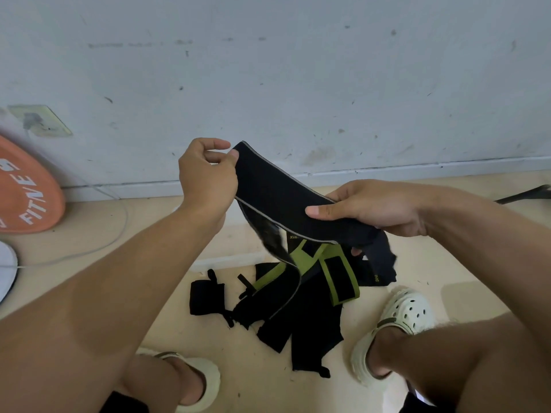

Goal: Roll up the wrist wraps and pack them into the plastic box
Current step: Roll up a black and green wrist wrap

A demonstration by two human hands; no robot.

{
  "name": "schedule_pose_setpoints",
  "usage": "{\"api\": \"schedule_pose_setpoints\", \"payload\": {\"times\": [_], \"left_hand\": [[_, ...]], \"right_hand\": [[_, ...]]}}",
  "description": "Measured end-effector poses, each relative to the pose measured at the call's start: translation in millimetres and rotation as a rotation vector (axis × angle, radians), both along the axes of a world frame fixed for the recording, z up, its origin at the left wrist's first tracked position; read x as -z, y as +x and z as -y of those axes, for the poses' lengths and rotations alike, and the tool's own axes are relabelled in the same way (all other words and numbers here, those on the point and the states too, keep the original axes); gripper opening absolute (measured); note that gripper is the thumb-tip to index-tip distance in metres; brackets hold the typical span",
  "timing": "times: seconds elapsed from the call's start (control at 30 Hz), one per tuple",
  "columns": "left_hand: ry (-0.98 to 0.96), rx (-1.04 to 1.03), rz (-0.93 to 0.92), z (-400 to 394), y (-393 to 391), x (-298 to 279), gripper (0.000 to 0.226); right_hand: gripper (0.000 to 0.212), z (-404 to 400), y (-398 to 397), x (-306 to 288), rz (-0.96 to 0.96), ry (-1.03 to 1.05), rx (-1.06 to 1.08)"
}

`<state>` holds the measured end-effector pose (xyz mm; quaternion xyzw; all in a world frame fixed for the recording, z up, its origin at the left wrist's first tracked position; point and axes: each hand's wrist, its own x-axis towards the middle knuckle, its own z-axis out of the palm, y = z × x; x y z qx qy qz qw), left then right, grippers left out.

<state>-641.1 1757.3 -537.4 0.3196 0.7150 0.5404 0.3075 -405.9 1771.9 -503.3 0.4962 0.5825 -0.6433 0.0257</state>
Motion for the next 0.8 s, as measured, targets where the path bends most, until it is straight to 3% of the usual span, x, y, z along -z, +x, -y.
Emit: {"api": "schedule_pose_setpoints", "payload": {"times": [0.17, 0.27, 0.4, 0.5, 0.7, 0.8], "left_hand": [[-0.125, 0.182, -0.002, 6, 5, 5, 0.013], [-0.106, 0.344, -0.058, 12, 14, -1, 0.017], [-0.043, 0.678, -0.034, 27, 32, -13, 0.041], [-0.024, 0.753, -0.082, 35, 42, -5, 0.06], [0.026, 0.731, -0.121, 35, 42, 1, 0.043], [0.059, 0.735, -0.134, 34, 43, 2, 0.03]], "right_hand": [[0.035, -2, -1, -5, -0.244, 0.048, 0.167], [0.04, -3, -5, -7, -0.289, 0.139, 0.303], [0.042, -3, -9, -3, -0.3, 0.146, 0.448], [0.031, -3, -10, -6, -0.297, 0.166, 0.505], [0.059, -5, -5, -8, -0.293, 0.199, 0.543], [0.042, -5, -2, -9, -0.299, 0.213, 0.48]]}}
